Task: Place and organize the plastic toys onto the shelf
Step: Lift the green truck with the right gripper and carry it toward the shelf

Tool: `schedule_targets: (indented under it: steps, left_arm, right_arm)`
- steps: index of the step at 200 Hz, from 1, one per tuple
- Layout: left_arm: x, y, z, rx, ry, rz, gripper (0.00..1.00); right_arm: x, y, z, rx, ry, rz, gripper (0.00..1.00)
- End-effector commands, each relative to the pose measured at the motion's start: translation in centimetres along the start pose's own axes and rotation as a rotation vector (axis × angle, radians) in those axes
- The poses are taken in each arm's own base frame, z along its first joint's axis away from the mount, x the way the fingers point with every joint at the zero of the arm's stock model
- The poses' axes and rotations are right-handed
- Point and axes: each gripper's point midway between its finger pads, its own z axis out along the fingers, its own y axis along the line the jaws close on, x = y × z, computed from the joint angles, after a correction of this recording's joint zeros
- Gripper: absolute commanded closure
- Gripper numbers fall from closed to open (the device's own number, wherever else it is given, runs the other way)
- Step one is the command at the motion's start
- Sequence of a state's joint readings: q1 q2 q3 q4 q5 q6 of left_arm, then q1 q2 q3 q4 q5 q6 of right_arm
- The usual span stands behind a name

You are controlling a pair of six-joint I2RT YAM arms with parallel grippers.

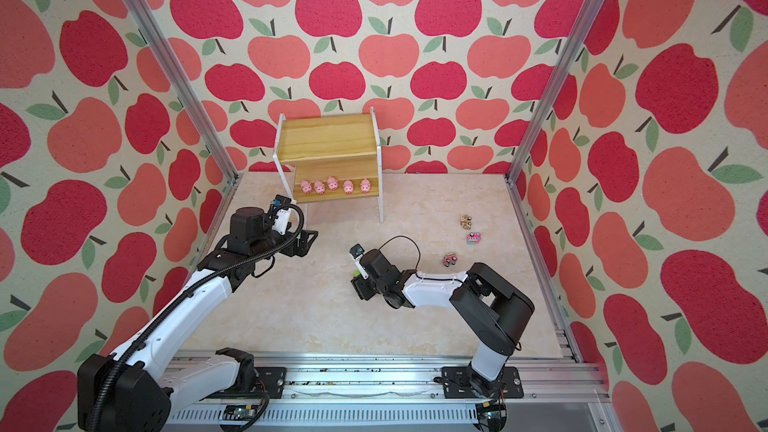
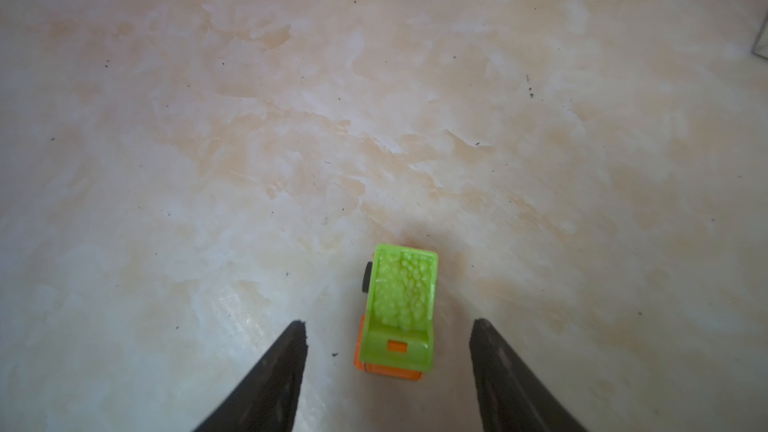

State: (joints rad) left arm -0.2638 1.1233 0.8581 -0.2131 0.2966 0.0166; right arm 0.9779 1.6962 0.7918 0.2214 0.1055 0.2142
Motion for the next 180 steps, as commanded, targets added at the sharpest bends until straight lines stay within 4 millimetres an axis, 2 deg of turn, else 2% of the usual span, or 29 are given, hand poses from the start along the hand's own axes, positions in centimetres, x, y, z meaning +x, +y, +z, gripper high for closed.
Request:
schedule_targets:
  steps: [1, 57, 128, 180]
  left_arm:
    - [-0.5, -0.3, -0.5, 0.013, -0.032, -0.003, 0.04]
    - [-0.6, -0.6, -0.6, 0.019, -0.038, 0.002, 0.04]
    - [-0.5, -0.5, -0.5, 0.018, -0.033, 0.001, 0.03]
    - [-0.4, -0.4, -0.4, 0.016, -0.03, -0.001, 0.03]
  right_arm:
    - [-2.2, -0.3, -0.7, -0.012, -0.104, 0.074, 0.34]
    - [-1.6, -0.7, -0.3, -0.015, -0.092, 0.087, 0.37]
    - [0.7, -0.6, 0.8, -0.023, -0.029, 0.089, 0.41]
    - [0.9, -0.5, 1.4, -0.029, -0.011, 0.085, 0.47]
